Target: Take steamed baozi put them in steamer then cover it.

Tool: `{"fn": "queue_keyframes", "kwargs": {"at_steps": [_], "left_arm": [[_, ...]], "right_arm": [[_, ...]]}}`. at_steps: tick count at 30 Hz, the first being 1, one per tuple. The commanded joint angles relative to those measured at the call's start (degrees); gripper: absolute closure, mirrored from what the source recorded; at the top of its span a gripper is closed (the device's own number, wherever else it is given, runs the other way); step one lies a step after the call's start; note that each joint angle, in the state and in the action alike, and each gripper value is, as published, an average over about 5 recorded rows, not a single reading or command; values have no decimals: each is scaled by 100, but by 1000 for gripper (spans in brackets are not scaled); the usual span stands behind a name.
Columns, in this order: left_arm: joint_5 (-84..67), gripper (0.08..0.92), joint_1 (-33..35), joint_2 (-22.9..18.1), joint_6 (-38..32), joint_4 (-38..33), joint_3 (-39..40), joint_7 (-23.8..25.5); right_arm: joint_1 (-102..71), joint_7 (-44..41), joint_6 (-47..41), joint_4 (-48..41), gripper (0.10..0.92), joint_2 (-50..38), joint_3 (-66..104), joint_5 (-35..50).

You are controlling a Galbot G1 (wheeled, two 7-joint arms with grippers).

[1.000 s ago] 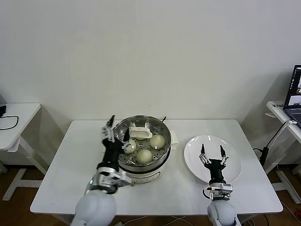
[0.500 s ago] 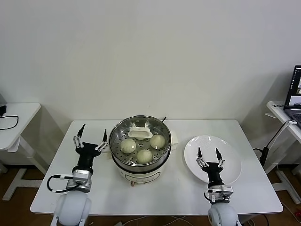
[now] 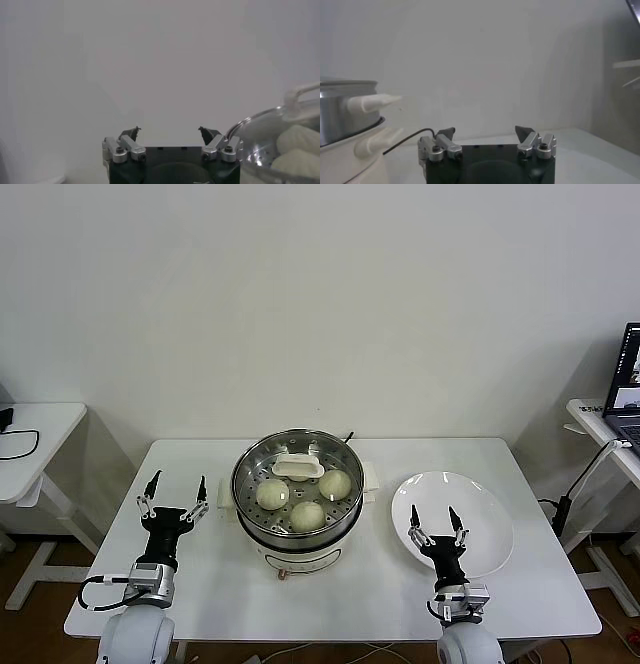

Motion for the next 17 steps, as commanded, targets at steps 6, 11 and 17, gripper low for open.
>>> {"fn": "queue_keyframes", "kwargs": {"at_steps": [6,11,17], "left_arm": [[-310,177,81,15,-316,234,-120,103],[-307,177,68,6,-327,244,-114,104],[-307,177,55,12,-335,258,-123,104]], "right_arm": [[-92,43,-118,119,203,-6,-19,-20],[-120,43,-100,126,203,-26,-6,-28],[-119,42,-90,127,203,-29,-4,-38]]}}
